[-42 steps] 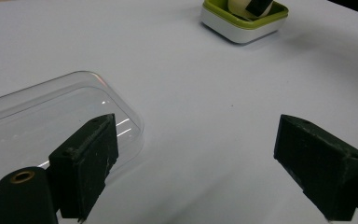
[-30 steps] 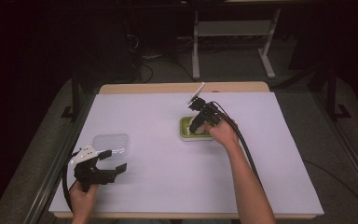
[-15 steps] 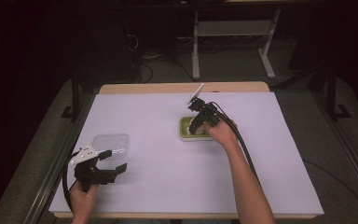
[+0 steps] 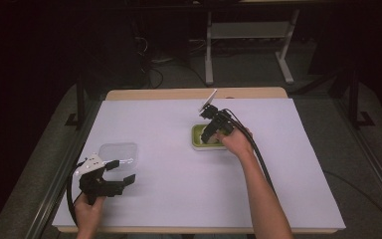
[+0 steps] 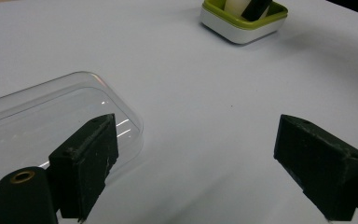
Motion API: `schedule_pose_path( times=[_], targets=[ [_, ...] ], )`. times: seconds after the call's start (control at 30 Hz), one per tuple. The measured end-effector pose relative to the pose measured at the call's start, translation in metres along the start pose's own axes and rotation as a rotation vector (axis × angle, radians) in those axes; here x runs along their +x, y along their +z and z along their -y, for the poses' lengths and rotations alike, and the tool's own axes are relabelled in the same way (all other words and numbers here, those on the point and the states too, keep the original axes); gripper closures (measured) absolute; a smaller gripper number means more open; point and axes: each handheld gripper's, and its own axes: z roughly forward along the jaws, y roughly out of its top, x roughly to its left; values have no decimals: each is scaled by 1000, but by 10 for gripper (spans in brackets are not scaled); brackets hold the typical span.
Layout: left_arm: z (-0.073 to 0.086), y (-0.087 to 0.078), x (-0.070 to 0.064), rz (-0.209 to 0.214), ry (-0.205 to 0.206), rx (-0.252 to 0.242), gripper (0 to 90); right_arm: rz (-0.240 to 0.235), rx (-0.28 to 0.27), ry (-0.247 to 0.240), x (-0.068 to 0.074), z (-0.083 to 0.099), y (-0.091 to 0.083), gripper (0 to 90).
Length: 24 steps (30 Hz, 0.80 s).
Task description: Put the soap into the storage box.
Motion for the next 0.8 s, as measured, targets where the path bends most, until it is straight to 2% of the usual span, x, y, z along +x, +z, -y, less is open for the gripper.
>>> schedule_pose_path(
  times=[0.33,0.8],
  targets=[
    [0,0,0,0,2,1,128,15,5,3,1,0,-1,227],
    [0,0,0,0,6,1,129,11,1,18,0,1,-4,227]
  ],
)
